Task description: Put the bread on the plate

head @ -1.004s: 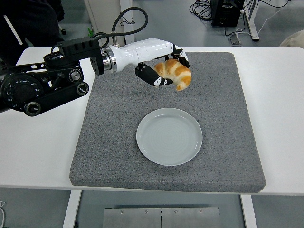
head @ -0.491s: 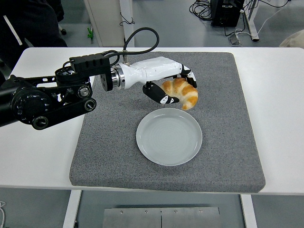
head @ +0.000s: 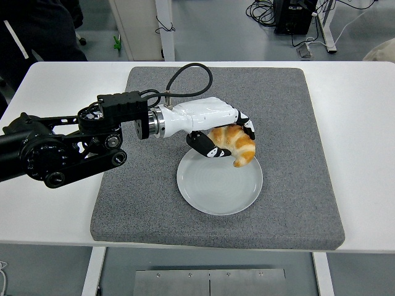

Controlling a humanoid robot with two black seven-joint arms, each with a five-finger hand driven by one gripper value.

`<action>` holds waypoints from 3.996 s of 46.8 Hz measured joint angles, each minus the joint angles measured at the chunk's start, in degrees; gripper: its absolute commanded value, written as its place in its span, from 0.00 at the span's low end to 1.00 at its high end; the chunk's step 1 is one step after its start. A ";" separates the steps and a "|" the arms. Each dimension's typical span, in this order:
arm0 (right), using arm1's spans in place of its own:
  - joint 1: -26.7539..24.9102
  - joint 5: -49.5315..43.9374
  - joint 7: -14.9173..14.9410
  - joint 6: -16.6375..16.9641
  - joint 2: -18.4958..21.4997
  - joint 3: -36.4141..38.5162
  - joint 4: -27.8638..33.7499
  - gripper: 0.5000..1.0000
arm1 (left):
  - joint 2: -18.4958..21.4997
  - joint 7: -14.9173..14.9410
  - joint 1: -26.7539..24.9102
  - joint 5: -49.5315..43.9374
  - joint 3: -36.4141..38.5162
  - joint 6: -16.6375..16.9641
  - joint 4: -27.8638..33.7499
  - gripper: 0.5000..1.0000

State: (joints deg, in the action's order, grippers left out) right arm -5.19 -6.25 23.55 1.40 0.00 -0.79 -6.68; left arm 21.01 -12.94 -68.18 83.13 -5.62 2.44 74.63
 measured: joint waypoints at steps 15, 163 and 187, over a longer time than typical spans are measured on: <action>0.01 0.00 0.00 0.00 0.00 0.00 0.00 1.00 | -1.17 0.03 3.06 3.86 0.29 1.75 -0.10 0.22; 0.01 -0.02 0.01 0.00 0.00 0.00 0.00 1.00 | 0.80 -6.86 7.27 -25.57 -9.50 -4.28 -3.06 0.94; 0.01 -0.01 -0.03 0.00 0.00 0.00 0.00 1.00 | 0.14 -6.77 13.98 -41.60 -20.34 -4.19 -10.25 0.94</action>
State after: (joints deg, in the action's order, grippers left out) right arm -5.18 -6.26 23.52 1.41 0.00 -0.79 -6.68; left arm 21.15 -19.71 -54.20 41.53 -25.97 -1.75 64.38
